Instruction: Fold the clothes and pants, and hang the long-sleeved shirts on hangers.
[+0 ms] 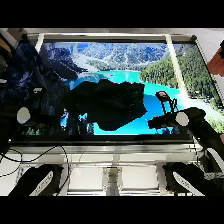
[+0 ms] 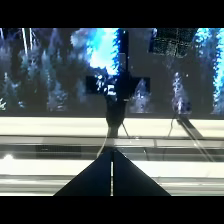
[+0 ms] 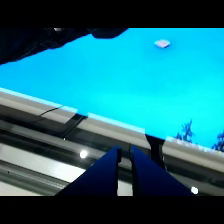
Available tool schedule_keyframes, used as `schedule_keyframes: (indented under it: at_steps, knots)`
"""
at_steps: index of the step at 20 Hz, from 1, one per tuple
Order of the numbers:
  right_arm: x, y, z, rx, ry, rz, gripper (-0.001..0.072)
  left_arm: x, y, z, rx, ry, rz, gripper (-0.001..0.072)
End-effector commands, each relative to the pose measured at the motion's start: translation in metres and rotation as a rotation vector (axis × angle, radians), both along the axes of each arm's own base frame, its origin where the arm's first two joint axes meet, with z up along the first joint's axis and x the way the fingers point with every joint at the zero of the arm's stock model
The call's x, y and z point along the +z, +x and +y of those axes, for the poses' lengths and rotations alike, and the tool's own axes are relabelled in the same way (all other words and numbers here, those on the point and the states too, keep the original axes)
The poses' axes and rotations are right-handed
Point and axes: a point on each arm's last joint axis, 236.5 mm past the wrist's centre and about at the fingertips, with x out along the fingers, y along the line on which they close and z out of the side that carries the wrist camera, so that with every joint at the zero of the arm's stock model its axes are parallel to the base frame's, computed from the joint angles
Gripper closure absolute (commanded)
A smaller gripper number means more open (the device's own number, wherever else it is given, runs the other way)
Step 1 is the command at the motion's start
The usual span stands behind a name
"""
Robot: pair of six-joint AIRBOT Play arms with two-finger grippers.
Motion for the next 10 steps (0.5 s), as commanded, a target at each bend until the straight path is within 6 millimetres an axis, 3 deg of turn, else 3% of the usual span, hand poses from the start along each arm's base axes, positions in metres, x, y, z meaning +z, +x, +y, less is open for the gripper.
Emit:
schedule_keyframes:
  at_steps: [1,2,3,5,7,8,10]
  knots:
    - [0.000,0.013,0.003,0.041,-0.002,-0.030,0.0594,0.000,0.000,0.000,0.000,0.000,-0.001,0.0680]
    - [-0.001,0.017,0.006,0.056,-0.004,-0.019,0.0593,0.000,0.000,0.000,0.000,0.000,-0.001,0.0680]
    - [-0.003,0.023,0.010,0.067,0.002,-0.003,0.0543,0.000,0.000,0.000,0.000,0.000,-0.001,0.0680]
    - [-0.008,0.042,0.019,0.137,-0.011,0.030,0.0281,0.000,0.000,0.000,0.000,0.000,-0.001,0.0681]
    - [-0.018,0.069,0.027,0.246,-0.045,0.061,0.0221,0.000,0.000,0.000,0.000,0.000,-0.001,0.0681]
    - [-0.026,0.082,0.031,0.295,-0.058,0.082,0.0154,0.000,0.000,0.000,0.000,0.000,-0.001,0.0681]
    - [-0.045,0.102,0.037,0.375,-0.077,0.121,0.0149,0.000,0.000,0.000,0.000,0.000,-0.001,0.0680]
